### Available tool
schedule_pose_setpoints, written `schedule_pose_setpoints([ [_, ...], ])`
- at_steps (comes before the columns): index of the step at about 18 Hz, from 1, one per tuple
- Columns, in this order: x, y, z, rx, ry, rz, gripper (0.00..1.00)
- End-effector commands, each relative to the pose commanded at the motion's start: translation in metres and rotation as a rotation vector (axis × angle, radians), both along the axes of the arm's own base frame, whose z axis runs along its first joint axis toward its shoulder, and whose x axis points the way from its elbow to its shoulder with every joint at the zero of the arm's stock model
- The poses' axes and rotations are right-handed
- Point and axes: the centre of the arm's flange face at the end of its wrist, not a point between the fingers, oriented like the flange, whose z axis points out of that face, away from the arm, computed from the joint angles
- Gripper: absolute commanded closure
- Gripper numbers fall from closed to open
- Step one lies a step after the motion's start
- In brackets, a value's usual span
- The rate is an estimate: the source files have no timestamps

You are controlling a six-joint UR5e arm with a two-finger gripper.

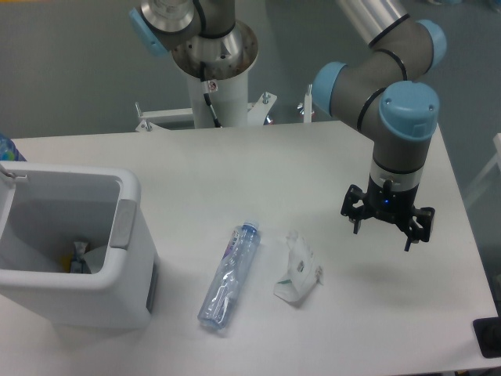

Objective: Place the trash in the trash can
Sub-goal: 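Move the gripper down over the crumpled white paper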

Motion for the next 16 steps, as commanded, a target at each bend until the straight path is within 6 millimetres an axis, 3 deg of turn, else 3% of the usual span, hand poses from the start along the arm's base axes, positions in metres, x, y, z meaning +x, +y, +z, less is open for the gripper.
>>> schedule_pose_setpoints([
  [5,0.002,0.000,-0.005,0.002,-0.012,0.004,0.00],
  [10,0.029,-0.008,-0.048,0.027,-0.018,-0.007,0.00],
  [16,0.059,0.019,-0.074,0.025,-0.059,-0.070,0.00],
])
